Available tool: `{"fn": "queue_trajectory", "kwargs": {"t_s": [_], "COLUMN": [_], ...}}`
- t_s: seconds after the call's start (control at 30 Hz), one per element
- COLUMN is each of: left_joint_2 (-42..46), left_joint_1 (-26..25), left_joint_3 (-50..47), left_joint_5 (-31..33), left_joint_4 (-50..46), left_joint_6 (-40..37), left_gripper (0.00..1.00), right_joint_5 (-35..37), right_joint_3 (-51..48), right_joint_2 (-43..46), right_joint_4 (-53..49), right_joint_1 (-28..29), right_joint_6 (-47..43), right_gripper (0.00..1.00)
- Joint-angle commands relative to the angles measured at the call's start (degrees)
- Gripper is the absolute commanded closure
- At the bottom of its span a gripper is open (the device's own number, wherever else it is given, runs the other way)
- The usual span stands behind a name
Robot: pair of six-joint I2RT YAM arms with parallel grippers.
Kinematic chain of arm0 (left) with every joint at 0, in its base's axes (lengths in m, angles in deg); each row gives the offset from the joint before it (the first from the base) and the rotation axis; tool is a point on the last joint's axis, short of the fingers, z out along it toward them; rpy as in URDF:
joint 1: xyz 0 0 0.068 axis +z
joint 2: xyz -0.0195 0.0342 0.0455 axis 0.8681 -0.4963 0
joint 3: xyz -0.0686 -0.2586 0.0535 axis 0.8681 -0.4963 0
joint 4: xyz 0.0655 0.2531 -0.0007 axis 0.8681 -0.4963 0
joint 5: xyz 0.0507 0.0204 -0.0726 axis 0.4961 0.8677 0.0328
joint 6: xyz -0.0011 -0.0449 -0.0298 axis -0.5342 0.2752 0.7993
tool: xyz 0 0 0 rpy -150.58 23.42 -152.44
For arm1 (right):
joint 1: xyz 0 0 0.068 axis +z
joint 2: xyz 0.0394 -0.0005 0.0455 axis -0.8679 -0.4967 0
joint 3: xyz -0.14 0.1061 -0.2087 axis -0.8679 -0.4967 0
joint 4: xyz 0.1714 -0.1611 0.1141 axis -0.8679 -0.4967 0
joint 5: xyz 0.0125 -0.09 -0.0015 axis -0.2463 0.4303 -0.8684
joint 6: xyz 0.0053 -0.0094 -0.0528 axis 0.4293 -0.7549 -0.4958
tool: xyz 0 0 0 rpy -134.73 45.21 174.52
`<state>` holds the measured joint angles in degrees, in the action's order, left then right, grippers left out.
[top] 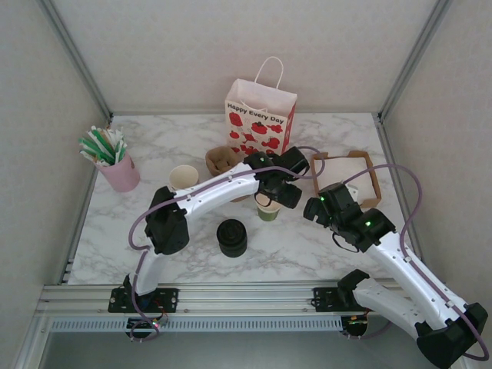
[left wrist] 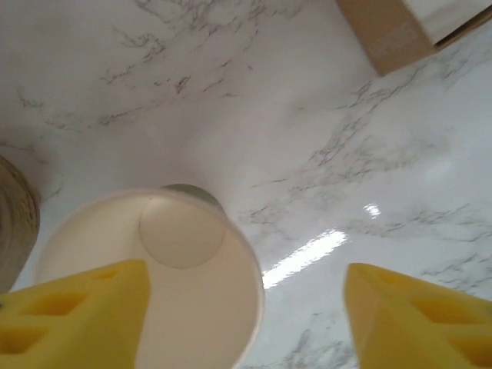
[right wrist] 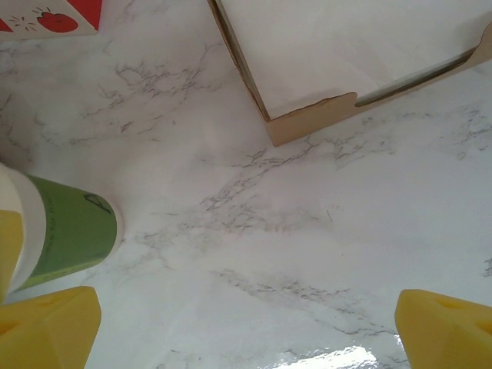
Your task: Pack the takeout coffee
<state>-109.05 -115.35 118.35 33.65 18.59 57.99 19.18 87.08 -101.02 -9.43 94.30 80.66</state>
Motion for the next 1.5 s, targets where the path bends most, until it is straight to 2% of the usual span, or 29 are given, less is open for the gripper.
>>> {"fn": "queue_trajectory", "kwargs": {"t_s": [0.0, 0.17, 0.37, 0.67, 0.83, 1.03, 1.17, 1.3, 1.47], "left_joint_2": [6.0, 10.5, 20.2, 38.3, 48.5, 57.7, 62.2, 64.1, 63.9], "left_joint_1": [-0.3, -0.1, 1.4, 4.0, 4.1, 4.2, 4.5, 5.1, 6.0], "left_joint_3": [0.7, -1.1, -9.5, -30.0, -43.8, -53.1, -57.5, -59.4, -61.0], "left_joint_5": [0.2, 1.5, 3.0, 4.5, 8.7, 12.7, 18.4, 22.2, 22.6], "left_joint_4": [2.6, 4.9, 11.0, 23.2, 31.0, 33.1, 32.3, 32.3, 33.1], "left_joint_6": [0.2, 0.7, 2.3, 7.1, 12.3, 10.8, 10.2, 11.1, 13.8], "left_gripper": [0.2, 0.0, 0.0, 0.0, 0.0, 0.0, 0.0, 0.0, 0.0], "right_joint_5": [-0.8, -2.1, -2.0, -3.7, -11.5, -21.0, -22.0, -19.3, -18.6], "right_joint_3": [1.1, 1.4, 2.2, 4.0, 3.7, 4.4, 6.4, 9.1, 12.5], "right_joint_2": [1.2, 3.7, 5.0, 6.8, 7.7, 3.1, -0.5, -3.5, -7.8], "right_joint_4": [-1.9, -1.4, -1.5, -0.7, 3.9, 8.4, 9.4, 8.6, 6.5], "right_joint_1": [-0.4, -0.4, -0.4, -0.3, -0.4, 0.0, 2.9, 7.6, 12.8], "right_joint_6": [-1.0, -1.8, -4.0, -8.9, -11.0, -11.3, -11.6, -11.9, -13.1], "right_gripper": [0.01, 0.01, 0.01, 0.01, 0.01, 0.01, 0.01, 0.01, 0.01]}}
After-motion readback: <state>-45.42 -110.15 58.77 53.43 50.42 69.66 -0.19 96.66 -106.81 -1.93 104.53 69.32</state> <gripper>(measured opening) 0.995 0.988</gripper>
